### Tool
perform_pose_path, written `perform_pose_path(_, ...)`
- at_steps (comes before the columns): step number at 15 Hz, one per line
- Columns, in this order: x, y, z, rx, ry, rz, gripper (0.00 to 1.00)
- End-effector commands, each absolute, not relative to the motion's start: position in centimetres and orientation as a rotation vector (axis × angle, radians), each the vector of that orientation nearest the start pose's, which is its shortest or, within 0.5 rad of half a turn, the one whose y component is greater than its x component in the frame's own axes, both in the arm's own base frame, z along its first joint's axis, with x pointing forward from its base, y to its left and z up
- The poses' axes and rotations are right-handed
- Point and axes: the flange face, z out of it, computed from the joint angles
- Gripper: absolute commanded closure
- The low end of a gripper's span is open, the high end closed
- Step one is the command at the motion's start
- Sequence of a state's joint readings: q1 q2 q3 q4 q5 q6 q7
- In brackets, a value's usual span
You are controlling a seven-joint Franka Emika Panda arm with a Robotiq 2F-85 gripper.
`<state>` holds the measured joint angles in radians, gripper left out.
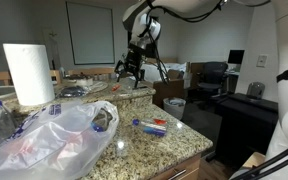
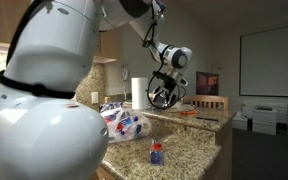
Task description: Put the water bottles on the counter in the plastic bag
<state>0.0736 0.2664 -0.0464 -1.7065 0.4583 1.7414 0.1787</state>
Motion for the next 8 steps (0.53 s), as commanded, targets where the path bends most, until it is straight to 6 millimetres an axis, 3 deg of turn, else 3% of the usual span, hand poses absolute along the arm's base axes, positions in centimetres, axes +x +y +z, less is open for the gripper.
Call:
perform_pose_path(1, 58.7, 7.3, 42.4, -2.851, 0.485, 0.254, 0.00)
perform_pose_path(4, 57.5, 7.3, 42.5, -3.005, 0.541, 0.160, 0.00)
perform_pose_path(8, 55.6, 5.4, 42.6, -3.255, 0.479, 0.062, 0.00)
